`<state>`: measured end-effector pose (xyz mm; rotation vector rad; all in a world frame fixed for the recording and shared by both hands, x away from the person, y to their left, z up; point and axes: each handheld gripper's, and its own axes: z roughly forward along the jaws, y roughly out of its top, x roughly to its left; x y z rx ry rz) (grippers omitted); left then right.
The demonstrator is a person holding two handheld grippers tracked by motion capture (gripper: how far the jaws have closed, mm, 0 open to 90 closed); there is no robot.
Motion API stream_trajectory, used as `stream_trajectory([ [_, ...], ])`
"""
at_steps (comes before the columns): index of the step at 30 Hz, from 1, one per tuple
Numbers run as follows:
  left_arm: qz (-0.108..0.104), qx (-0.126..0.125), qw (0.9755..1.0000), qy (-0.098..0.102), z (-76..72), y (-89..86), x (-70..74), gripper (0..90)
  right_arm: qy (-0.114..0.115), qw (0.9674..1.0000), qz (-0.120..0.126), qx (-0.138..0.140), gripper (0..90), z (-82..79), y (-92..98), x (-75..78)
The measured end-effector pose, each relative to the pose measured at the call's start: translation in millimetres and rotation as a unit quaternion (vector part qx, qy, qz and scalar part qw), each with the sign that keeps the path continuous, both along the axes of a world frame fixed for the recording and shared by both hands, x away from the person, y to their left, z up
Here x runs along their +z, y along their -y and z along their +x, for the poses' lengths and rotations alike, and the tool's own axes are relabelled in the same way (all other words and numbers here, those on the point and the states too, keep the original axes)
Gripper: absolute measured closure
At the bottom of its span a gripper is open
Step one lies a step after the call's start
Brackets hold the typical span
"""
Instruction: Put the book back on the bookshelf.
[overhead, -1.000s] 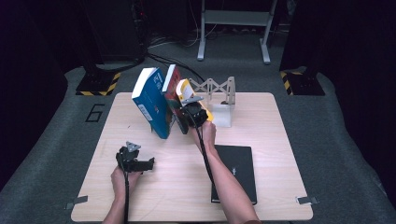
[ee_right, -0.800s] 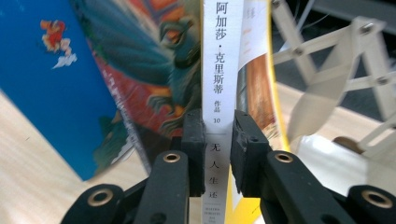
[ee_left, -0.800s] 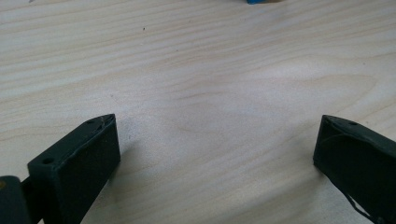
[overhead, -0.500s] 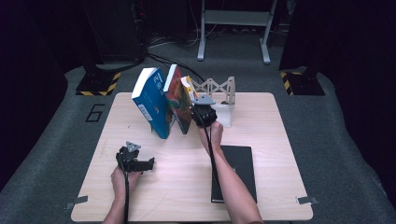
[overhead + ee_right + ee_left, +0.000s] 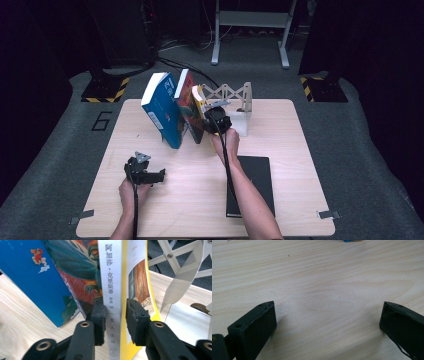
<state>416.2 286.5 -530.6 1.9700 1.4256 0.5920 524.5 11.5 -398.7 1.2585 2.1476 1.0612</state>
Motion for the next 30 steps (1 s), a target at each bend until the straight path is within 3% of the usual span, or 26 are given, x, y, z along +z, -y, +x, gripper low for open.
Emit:
stream_trajectory([
  [6, -0.008, 0.007, 0.9999, 0.006, 0.2, 1.4, -0.9, 0.8, -0.007, 0.9997, -0.023, -0.002, 63.9, 10.5, -13.4, 1.8],
  [8, 0.005, 0.002, 0.9999, 0.01, 0.7, -0.3, -0.3, 0.9, -0.012, 0.9998, -0.019, 0.0, 72.6, 13.1, -16.6, 1.1],
  [10, -0.009, 0.007, 0.9999, 0.007, 0.1, 1.5, -1.0, 0.9, -0.016, 0.9995, -0.027, -0.005, 75.6, 13.3, -21.1, 1.9],
  [12, -0.009, 0.007, 0.9999, 0.007, 0.1, 1.4, -1.0, 1.0, -0.012, 0.9996, -0.026, -0.006, 76.8, 13.8, -21.5, 1.0],
  [17, -0.007, 0.005, 0.9999, 0.006, 0.0, 1.1, -0.8, 1.1, 0.043, 0.9988, -0.023, -0.005, 77.4, 3.6, -13.5, -1.9],
  [23, -0.003, 0.001, 1.0, 0.003, -0.2, 0.4, -0.2, 1.2, 0.111, 0.9938, 0.002, 0.001, 77.5, -10.7, -2.0, -3.5],
  [28, -0.001, -0.001, 1.0, 0.002, -0.2, 0.2, 0.0, 1.3, 0.142, 0.9898, 0.017, 0.0, 77.6, -10.6, 0.7, -5.4],
  [30, 0.003, -0.002, 1.0, 0.004, 0.0, -0.3, 0.1, 1.4, 0.14, 0.9899, 0.021, 0.0, 77.6, -7.2, 1.5, -5.8],
])
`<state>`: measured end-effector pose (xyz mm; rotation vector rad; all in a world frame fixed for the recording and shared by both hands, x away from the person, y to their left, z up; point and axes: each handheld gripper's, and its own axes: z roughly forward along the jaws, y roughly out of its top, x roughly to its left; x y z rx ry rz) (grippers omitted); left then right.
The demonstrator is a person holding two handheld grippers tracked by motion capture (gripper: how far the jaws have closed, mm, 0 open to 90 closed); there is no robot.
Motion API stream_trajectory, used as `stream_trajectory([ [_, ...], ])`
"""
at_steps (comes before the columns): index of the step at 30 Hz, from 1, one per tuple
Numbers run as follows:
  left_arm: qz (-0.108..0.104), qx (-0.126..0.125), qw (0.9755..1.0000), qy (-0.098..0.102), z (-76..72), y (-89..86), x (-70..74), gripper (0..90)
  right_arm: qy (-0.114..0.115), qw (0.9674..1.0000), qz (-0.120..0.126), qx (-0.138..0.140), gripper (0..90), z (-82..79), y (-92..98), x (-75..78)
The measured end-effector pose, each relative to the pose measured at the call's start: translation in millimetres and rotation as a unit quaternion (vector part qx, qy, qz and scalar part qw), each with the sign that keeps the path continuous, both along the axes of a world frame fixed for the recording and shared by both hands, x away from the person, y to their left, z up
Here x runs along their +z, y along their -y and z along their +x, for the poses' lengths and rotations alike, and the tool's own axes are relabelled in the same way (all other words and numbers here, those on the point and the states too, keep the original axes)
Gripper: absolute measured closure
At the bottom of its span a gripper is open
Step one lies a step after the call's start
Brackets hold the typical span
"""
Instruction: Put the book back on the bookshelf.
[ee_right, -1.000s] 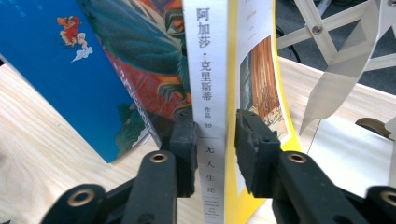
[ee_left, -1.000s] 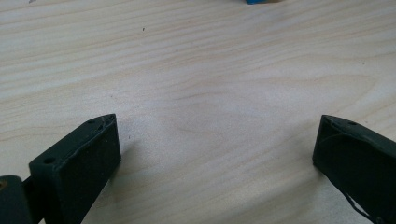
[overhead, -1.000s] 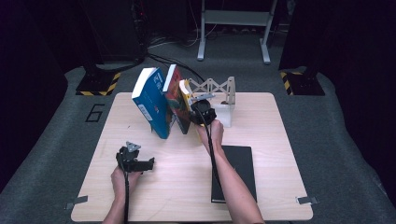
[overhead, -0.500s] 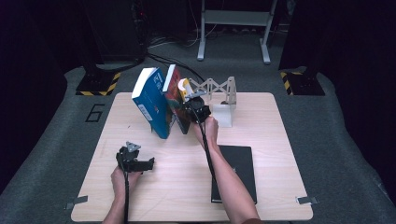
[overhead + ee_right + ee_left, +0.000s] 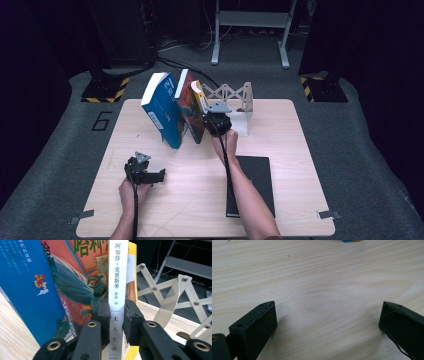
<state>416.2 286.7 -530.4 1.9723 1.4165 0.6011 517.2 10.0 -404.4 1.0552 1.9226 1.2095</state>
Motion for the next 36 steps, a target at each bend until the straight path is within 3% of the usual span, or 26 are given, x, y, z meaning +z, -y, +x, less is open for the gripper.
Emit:
stream_trajectory([
  [4, -0.004, 0.004, 1.0, 0.005, 0.3, 0.8, -0.6, 1.5, -0.013, 0.9999, 0.003, 0.006, 77.3, 6.5, 0.2, -3.4],
  [9, -0.006, 0.007, 0.9999, 0.005, -0.1, 1.3, -0.7, 1.7, -0.066, 0.9977, -0.001, 0.016, 76.7, 7.6, -1.2, -8.2],
  [12, -0.007, 0.007, 0.9999, 0.005, -0.2, 1.4, -0.6, 1.8, -0.089, 0.9959, -0.011, 0.013, 75.8, 6.7, -3.2, -4.9],
  [13, -0.007, 0.007, 0.9999, 0.005, -0.2, 1.3, -0.6, 1.8, -0.086, 0.9961, -0.012, 0.013, 74.9, 7.4, -3.2, -4.1],
  [15, -0.007, 0.007, 0.9999, 0.005, -0.2, 1.3, -0.6, 1.9, -0.109, 0.9939, -0.008, 0.008, 64.4, 11.2, -5.0, -0.2],
  [19, -0.003, 0.003, 1.0, 0.002, -0.4, 0.7, -0.2, 1.9, -0.125, 0.9921, -0.015, 0.008, 57.0, 17.6, -12.9, 3.6],
  [20, -0.003, 0.004, 1.0, 0.002, -0.4, 0.8, -0.2, 1.9, -0.136, 0.9906, -0.009, 0.009, 56.8, 19.8, -15.3, 4.4],
  [21, -0.004, 0.004, 1.0, 0.002, -0.5, 0.8, -0.2, 2.0, -0.134, 0.9909, -0.011, 0.011, 57.1, 21.5, -16.0, 4.0],
  [23, -0.008, 0.006, 0.9999, 0.002, -0.7, 1.4, -0.4, 2.0, -0.146, 0.9892, -0.003, 0.008, 69.2, 22.6, -19.9, 4.5],
  [29, -0.008, 0.007, 0.9999, 0.004, -0.7, 1.5, -0.7, 2.1, -0.143, 0.9898, -0.006, 0.003, 76.8, 24.3, -23.2, 3.8],
  [33, -0.008, 0.008, 0.9999, 0.006, -0.7, 1.8, -0.9, 2.1, -0.089, 0.9957, -0.025, 0.009, 77.4, 19.0, -17.8, 2.8],
  [36, -0.008, 0.008, 0.9999, 0.006, -0.7, 1.8, -0.9, 2.1, -0.06, 0.9975, -0.037, 0.01, 77.5, 14.5, -17.3, 1.9],
])
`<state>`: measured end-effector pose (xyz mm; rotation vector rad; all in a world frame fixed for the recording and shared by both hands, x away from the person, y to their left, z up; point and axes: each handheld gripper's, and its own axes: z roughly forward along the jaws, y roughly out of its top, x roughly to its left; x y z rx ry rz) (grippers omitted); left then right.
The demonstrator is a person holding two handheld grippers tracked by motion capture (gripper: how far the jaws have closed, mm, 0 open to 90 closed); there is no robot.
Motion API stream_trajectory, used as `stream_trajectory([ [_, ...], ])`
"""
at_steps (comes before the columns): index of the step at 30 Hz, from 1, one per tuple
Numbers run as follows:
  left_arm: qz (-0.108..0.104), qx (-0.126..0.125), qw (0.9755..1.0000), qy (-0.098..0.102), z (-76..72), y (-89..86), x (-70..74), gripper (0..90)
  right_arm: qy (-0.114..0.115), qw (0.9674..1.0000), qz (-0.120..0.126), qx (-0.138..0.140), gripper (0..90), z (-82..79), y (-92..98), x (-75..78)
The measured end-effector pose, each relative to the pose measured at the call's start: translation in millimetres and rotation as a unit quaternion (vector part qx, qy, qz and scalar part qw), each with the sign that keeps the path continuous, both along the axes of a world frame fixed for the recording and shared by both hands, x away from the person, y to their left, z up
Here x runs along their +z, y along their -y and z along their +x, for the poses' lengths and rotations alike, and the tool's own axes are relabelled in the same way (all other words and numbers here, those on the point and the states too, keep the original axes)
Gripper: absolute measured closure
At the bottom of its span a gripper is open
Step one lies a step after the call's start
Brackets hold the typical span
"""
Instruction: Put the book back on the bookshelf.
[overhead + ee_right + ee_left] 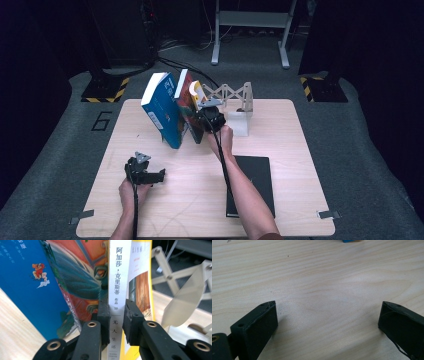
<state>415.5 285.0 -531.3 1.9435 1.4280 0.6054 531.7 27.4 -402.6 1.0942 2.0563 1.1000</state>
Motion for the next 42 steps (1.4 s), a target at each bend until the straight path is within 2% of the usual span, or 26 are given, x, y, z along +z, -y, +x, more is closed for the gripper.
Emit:
stream_trajectory([
  [2, 0.0, 0.0, 1.0, 0.0, 0.0, 0.0, 0.0, 2.1, 0.011, 0.9999, 0.003, 0.001, 77.5, -0.5, 1.8, 0.0],
  [3, 0.006, -0.003, 1.0, 0.001, 0.3, -0.9, 0.3, 2.1, 0.022, 0.9997, -0.002, 0.008, 77.5, -0.1, 3.8, 0.2],
  [4, 0.011, -0.005, 0.9999, 0.002, 0.5, -1.5, 0.6, 2.1, 0.027, 0.9996, -0.001, 0.001, 77.5, -1.7, 4.3, 0.6],
  [6, 0.015, -0.009, 0.9998, -0.001, 0.4, -2.2, 1.1, 2.1, 0.047, 0.9989, 0.004, 0.006, 77.5, -2.5, 7.0, 0.4],
  [9, 0.011, -0.005, 0.9999, 0.002, 0.6, -1.5, 0.6, 2.1, 0.072, 0.9973, 0.013, 0.011, 77.5, -2.6, 11.0, -2.3],
  [12, 0.011, -0.006, 0.9999, 0.002, 0.6, -1.6, 0.6, 2.2, 0.056, 0.9979, 0.023, 0.022, 77.4, 3.1, 11.7, -8.0],
  [13, 0.011, -0.005, 0.9999, 0.002, 0.5, -1.5, 0.6, 2.2, 0.045, 0.9985, 0.023, 0.024, 77.4, 3.9, 10.5, -9.1],
  [15, 0.011, -0.005, 0.9999, 0.002, 0.5, -1.5, 0.6, 2.2, 0.041, 0.9986, 0.023, 0.025, 77.3, 4.3, 9.0, -11.6],
  [16, 0.011, -0.005, 0.9999, 0.002, 0.5, -1.4, 0.6, 2.2, 0.027, 0.9991, 0.022, 0.025, 77.1, 5.5, 8.3, -11.1],
  [18, 0.01, -0.004, 0.9999, 0.003, 0.6, -1.3, 0.4, 2.2, 0.02, 0.9992, 0.028, 0.021, 76.8, 5.1, 8.5, -11.2],
  [20, 0.011, -0.005, 0.9999, 0.002, 0.5, -1.5, 0.6, 2.2, -0.004, 0.9991, 0.036, 0.022, 76.4, 5.6, 9.1, -11.2],
  [23, 0.01, -0.004, 0.9999, 0.004, 0.6, -1.2, 0.4, 2.2, -0.019, 0.9991, 0.033, 0.018, 75.8, 5.3, 11.0, -8.9],
  [25, 0.009, -0.004, 0.9999, 0.004, 0.6, -1.1, 0.4, 2.3, -0.041, 0.9984, 0.035, 0.016, 74.2, 7.1, 10.9, -5.9],
  [26, 0.01, -0.004, 0.9999, 0.004, 0.6, -1.2, 0.4, 2.3, -0.043, 0.9985, 0.029, 0.017, 73.4, 8.8, 10.9, -4.6],
  [28, 0.01, -0.005, 0.9999, 0.002, 0.4, -1.4, 0.7, 2.3, -0.059, 0.9977, 0.029, 0.015, 69.4, 11.1, 9.7, -2.6],
  [30, 0.01, -0.004, 0.9999, 0.004, 0.3, -1.1, 0.3, 2.4, -0.071, 0.997, 0.027, 0.014, 60.3, 15.2, 7.4, -2.7],
  [31, 0.002, 0.0, 1.0, 0.003, -0.2, -0.1, -0.1, 2.4, -0.084, 0.9958, 0.036, 0.003, 58.3, 14.9, 5.0, -2.7],
  [32, 0.004, -0.001, 1.0, 0.003, -0.1, -0.4, 0.0, 2.5, -0.088, 0.9957, 0.03, 0.005, 56.3, 16.7, 4.5, -4.4],
  [36, 0.005, -0.002, 1.0, 0.004, 0.1, -0.6, 0.2, 2.6, -0.107, 0.9938, 0.029, -0.006, 54.7, 19.5, -1.9, -12.7],
  [38, 0.003, -0.001, 1.0, 0.005, -0.1, -0.2, -0.3, 2.7, -0.119, 0.9925, 0.027, -0.007, 58.3, 21.1, -3.9, -18.0],
  [39, 0.005, -0.002, 1.0, 0.004, 0.0, -0.6, 0.1, 2.7, -0.12, 0.9924, 0.027, -0.002, 64.6, 21.9, -4.7, -19.9],
  [40, 0.005, -0.002, 1.0, 0.004, 0.0, -0.6, 0.1, 2.7, -0.119, 0.9926, 0.025, -0.001, 67.2, 21.5, -6.3, -20.2],
  [42, 0.004, -0.001, 1.0, 0.006, 0.0, -0.3, -0.3, 2.7, -0.101, 0.9949, 0.0, -0.001, 72.4, 21.4, -10.8, -19.6],
])
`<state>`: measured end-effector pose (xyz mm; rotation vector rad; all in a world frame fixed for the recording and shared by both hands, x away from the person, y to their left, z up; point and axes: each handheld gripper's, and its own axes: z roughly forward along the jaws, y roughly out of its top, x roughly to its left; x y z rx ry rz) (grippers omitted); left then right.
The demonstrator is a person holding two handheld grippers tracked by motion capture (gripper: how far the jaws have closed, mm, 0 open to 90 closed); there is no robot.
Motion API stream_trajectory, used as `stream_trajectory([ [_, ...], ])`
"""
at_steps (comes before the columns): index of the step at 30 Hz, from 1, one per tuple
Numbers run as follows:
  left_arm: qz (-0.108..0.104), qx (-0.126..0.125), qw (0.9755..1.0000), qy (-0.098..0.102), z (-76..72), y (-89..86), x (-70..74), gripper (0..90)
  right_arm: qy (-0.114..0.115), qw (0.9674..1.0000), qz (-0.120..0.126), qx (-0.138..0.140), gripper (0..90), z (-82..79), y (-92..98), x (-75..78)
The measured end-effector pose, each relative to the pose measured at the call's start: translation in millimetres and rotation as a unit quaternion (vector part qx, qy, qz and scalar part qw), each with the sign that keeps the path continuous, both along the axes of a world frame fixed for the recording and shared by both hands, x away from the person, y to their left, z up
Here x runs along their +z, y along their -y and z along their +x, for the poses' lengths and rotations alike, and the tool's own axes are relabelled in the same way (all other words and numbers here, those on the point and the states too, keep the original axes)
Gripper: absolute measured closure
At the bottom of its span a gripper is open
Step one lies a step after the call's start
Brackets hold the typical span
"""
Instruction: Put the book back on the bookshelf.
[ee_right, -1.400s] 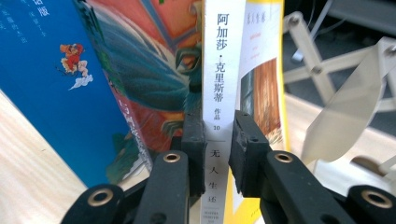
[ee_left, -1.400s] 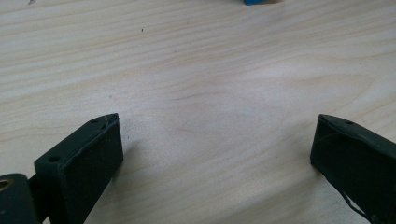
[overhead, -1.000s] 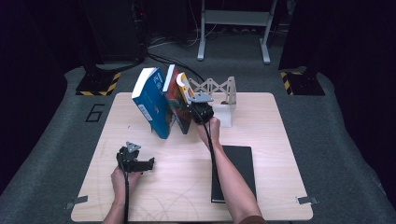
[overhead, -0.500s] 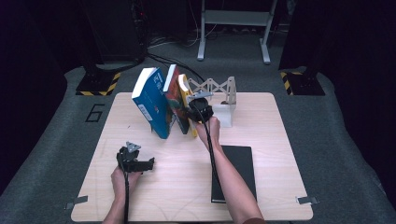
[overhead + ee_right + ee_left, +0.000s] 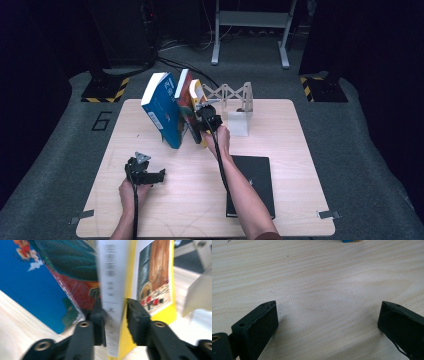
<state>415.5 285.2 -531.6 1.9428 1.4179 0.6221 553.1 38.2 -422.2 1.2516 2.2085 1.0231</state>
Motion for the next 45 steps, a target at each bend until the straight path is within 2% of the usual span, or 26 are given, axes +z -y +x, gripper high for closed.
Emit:
stream_trajectory([
  [2, 0.0, -0.001, 1.0, -0.003, 0.0, -0.2, 0.4, 2.7, 0.011, 0.9999, -0.003, -0.001, 75.5, 1.1, 2.4, 0.9],
  [8, -0.001, 0.0, 1.0, -0.002, 0.0, 0.0, 0.3, 2.7, 0.044, 0.9989, -0.014, -0.001, 76.2, -1.6, 7.4, -0.5],
  [10, 0.0, 0.0, 1.0, -0.003, 0.0, -0.1, 0.4, 2.7, 0.062, 0.9976, -0.031, 0.008, 75.9, -4.0, 6.3, -3.2],
  [11, 0.0, 0.0, 1.0, -0.002, 0.0, -0.1, 0.3, 2.7, 0.061, 0.9978, -0.027, 0.001, 75.6, -5.2, 4.7, -4.1],
  [13, 0.0, -0.001, 1.0, -0.003, 0.0, -0.1, 0.4, 2.7, 0.061, 0.9977, -0.026, 0.013, 72.1, -4.3, 6.1, -4.7],
  [14, -0.001, 0.001, 1.0, 0.0, 0.0, 0.1, 0.0, 2.7, 0.045, 0.9987, -0.016, 0.019, 63.8, -4.1, 7.4, -4.7],
  [15, 0.0, 0.0, 1.0, 0.0, -0.1, 0.1, 0.0, 2.7, 0.036, 0.999, -0.015, 0.022, 59.1, -3.3, 8.2, -6.0],
  [16, 0.001, 0.0, 1.0, 0.001, 0.0, 0.0, 0.0, 2.8, 0.025, 0.9993, -0.003, 0.028, 56.5, -4.1, 11.2, -9.3],
  [17, 0.001, -0.003, 1.0, -0.005, -0.1, -0.6, 1.0, 2.7, 0.017, 0.9994, 0.002, 0.031, 50.3, -5.5, 13.6, -11.8],
  [18, 0.001, -0.002, 1.0, -0.002, 0.0, -0.3, 0.5, 2.7, 0.013, 0.9994, 0.001, 0.033, 48.2, -6.2, 16.0, -14.2],
  [22, 0.0, -0.003, 1.0, -0.006, -0.2, -0.4, 1.0, 2.7, -0.001, 0.9995, 0.004, 0.03, 44.4, -13.1, 25.3, -20.1],
  [25, 0.005, -0.005, 1.0, -0.004, 0.1, -1.0, 1.1, 2.8, -0.014, 0.9996, -0.007, 0.022, 44.6, -14.3, 29.4, -29.6],
  [26, 0.004, -0.004, 1.0, -0.001, 0.2, -0.9, 0.7, 2.8, -0.025, 0.9995, -0.011, 0.017, 43.9, -14.1, 30.3, -34.5],
  [28, 0.005, -0.005, 1.0, -0.005, 0.1, -1.1, 1.2, 2.8, -0.038, 0.9991, -0.007, 0.018, 40.9, -13.3, 30.3, -42.5],
  [31, 0.005, -0.004, 1.0, -0.003, 0.1, -0.9, 1.0, 2.8, -0.048, 0.9982, -0.024, 0.025, 39.0, -13.8, 22.6, -51.7],
  [33, 0.005, -0.005, 1.0, -0.005, 0.1, -1.1, 1.2, 2.8, -0.047, 0.9979, -0.04, 0.021, 39.2, -14.2, 17.9, -56.8],
  [34, 0.005, -0.004, 1.0, -0.003, 0.1, -1.0, 0.9, 2.7, -0.048, 0.9978, -0.039, 0.024, 39.6, -13.0, 16.7, -59.5],
  [36, 0.005, -0.005, 1.0, -0.005, 0.1, -1.1, 1.2, 2.7, -0.043, 0.9972, -0.06, 0.012, 42.3, -12.6, 13.6, -63.4],
  [38, 0.005, -0.005, 1.0, -0.005, 0.1, -1.1, 1.2, 2.8, -0.048, 0.9969, -0.061, 0.011, 44.0, -11.7, 12.8, -65.4],
  [39, 0.005, -0.005, 1.0, -0.005, 0.1, -1.1, 1.2, 2.8, -0.04, 0.9971, -0.064, 0.013, 47.9, -12.4, 11.6, -65.9],
  [40, 0.005, -0.005, 1.0, -0.005, 0.1, -1.1, 1.2, 2.8, -0.045, 0.9964, -0.069, 0.02, 50.3, -13.7, 10.2, -65.0],
  [42, 0.005, -0.005, 1.0, -0.005, 0.1, -1.2, 1.2, 2.8, -0.037, 0.9959, -0.078, 0.028, 56.6, -14.0, 9.7, -65.5],
  [44, 0.005, -0.005, 1.0, -0.006, 0.1, -1.2, 1.2, 2.8, -0.033, 0.9961, -0.075, 0.034, 61.1, -13.0, 8.9, -67.5],
  [45, 0.005, -0.005, 1.0, -0.005, 0.1, -1.1, 1.2, 2.8, -0.032, 0.9953, -0.086, 0.032, 62.4, -13.4, 8.5, -66.9],
])
